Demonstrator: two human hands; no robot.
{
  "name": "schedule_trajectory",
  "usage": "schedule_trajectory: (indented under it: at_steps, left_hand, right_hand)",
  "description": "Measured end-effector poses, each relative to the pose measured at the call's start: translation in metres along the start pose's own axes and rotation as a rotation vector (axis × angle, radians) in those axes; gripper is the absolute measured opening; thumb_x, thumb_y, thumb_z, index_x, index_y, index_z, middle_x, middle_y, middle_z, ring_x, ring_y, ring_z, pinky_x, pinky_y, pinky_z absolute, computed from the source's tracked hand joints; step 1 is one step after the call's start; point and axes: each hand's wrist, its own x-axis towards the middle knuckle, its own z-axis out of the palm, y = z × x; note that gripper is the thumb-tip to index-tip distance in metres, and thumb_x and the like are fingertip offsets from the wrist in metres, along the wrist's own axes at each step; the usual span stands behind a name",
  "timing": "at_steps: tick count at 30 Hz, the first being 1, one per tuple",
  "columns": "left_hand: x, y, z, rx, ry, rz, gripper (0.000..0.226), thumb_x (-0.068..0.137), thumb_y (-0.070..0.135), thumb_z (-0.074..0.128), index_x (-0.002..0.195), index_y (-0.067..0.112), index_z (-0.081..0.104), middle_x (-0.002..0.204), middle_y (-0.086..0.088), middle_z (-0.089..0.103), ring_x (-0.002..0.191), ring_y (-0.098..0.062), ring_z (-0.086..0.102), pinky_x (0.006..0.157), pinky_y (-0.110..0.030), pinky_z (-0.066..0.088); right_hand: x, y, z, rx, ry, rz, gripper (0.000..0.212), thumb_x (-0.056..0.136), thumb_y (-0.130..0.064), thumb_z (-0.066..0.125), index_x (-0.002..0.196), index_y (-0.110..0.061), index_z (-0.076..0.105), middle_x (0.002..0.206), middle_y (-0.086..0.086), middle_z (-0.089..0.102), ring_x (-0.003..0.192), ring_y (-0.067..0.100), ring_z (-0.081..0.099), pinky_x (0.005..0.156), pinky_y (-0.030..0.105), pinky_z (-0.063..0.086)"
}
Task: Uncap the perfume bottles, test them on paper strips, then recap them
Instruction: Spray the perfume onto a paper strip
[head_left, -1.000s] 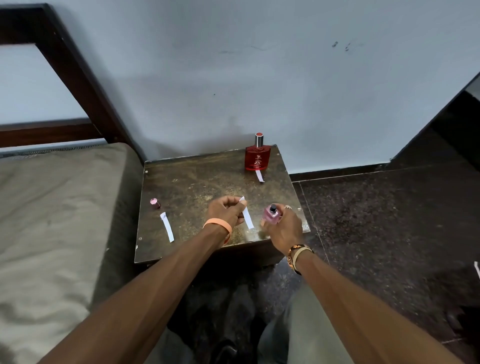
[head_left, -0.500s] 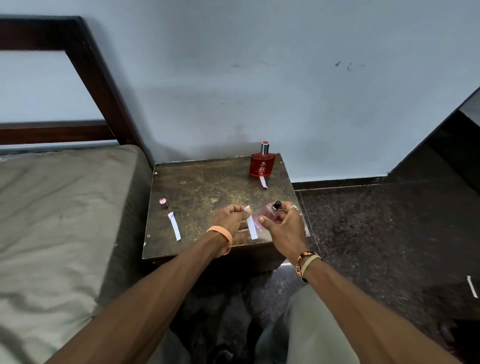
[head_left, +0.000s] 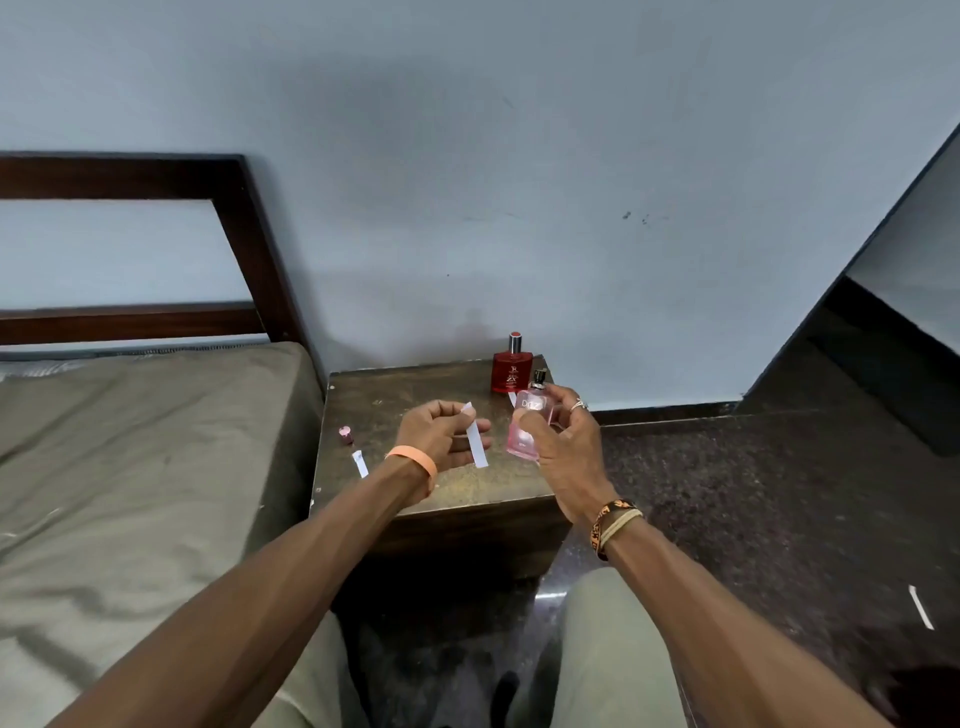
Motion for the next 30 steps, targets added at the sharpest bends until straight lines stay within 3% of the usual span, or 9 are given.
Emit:
schedule_trajectory:
  at_steps: [2,5,8,12,19,23,25,28,30]
  left_hand:
    - [-0.007,0.011,-0.002,0.007,0.029,0.07,0.002,0.091,0.006,0.06,0.093,0.004,0.059,0.093,-0.019,0.072,0.08,-0.033,0.071,0.067,-0.038,0.06]
    - [-0.018,0.031,-0.002,0.023,0.053,0.162,0.004,0.089,0.004,0.063,0.091,0.003,0.061,0.092,-0.021,0.072,0.083,-0.033,0.071,0.07,-0.041,0.06]
    - [-0.028,0.05,-0.001,0.015,0.058,0.215,0.008,0.087,0.002,0.065,0.094,0.001,0.061,0.09,-0.021,0.071,0.082,-0.03,0.072,0.067,-0.038,0.06]
    - [-0.04,0.066,0.005,0.042,0.072,0.281,0.005,0.086,0.003,0.067,0.089,0.002,0.064,0.089,-0.022,0.071,0.081,-0.031,0.071,0.07,-0.041,0.06]
    - [-0.059,0.076,0.008,0.037,0.046,0.318,0.005,0.086,0.002,0.066,0.09,0.002,0.064,0.087,-0.02,0.072,0.078,-0.03,0.072,0.064,-0.035,0.06]
    - [-0.064,0.081,0.007,0.049,0.053,0.325,0.012,0.086,0.001,0.066,0.098,0.0,0.065,0.088,-0.017,0.072,0.082,-0.029,0.072,0.074,-0.04,0.06]
    - [-0.067,0.083,0.008,0.056,0.046,0.325,0.01,0.086,0.001,0.066,0.096,0.001,0.066,0.089,-0.018,0.072,0.083,-0.03,0.072,0.075,-0.04,0.059]
    - [-0.071,0.086,0.01,0.057,0.016,0.309,0.008,0.086,0.003,0.067,0.094,0.003,0.066,0.089,-0.019,0.071,0.083,-0.03,0.072,0.076,-0.041,0.059]
    - [-0.072,0.088,0.011,0.043,0.004,0.302,0.011,0.085,0.002,0.067,0.097,0.001,0.067,0.089,-0.02,0.072,0.083,-0.031,0.072,0.076,-0.041,0.059]
  right_hand:
    - [-0.009,-0.016,0.0,0.101,-0.043,0.007,0.033,0.087,-0.012,0.07,0.115,-0.025,0.058,0.109,0.008,0.063,0.09,0.032,0.069,0.075,0.046,0.061]
    - [-0.023,-0.039,0.001,0.203,-0.129,-0.011,0.024,0.091,-0.006,0.064,0.109,-0.02,0.056,0.097,0.009,0.061,0.062,0.023,0.063,0.052,0.032,0.052]
    - [-0.032,-0.052,0.002,0.311,-0.204,0.013,0.029,0.091,-0.003,0.06,0.113,-0.022,0.055,0.097,0.013,0.058,0.053,0.02,0.054,0.042,0.025,0.041]
    - [-0.046,-0.064,-0.001,0.406,-0.336,0.043,0.05,0.09,-0.008,0.048,0.132,-0.036,0.055,0.099,0.012,0.06,0.058,0.019,0.052,0.045,0.024,0.037]
    - [-0.064,-0.074,-0.005,0.586,-0.406,0.083,0.045,0.097,-0.006,0.043,0.135,-0.028,0.053,0.106,0.018,0.052,0.067,0.026,0.057,0.054,0.034,0.053]
    - [-0.068,-0.076,-0.007,0.19,-0.34,-0.058,0.048,0.097,-0.008,0.053,0.138,-0.031,0.047,0.122,0.02,0.051,0.067,0.029,0.063,0.054,0.041,0.058]
    - [-0.068,-0.075,-0.006,-0.169,-0.239,-0.218,0.05,0.092,-0.016,0.056,0.136,-0.039,0.046,0.108,0.018,0.06,0.065,0.028,0.065,0.057,0.049,0.06]
    - [-0.07,-0.074,-0.003,-0.629,-0.102,-0.466,0.054,0.085,-0.034,0.049,0.137,-0.046,0.04,0.109,-0.006,0.055,0.096,0.019,0.059,0.083,0.047,0.056]
    - [-0.07,-0.074,0.0,-0.815,-0.083,-0.576,0.058,0.085,-0.034,0.046,0.14,-0.045,0.033,0.116,-0.011,0.041,0.107,0.018,0.052,0.089,0.043,0.052]
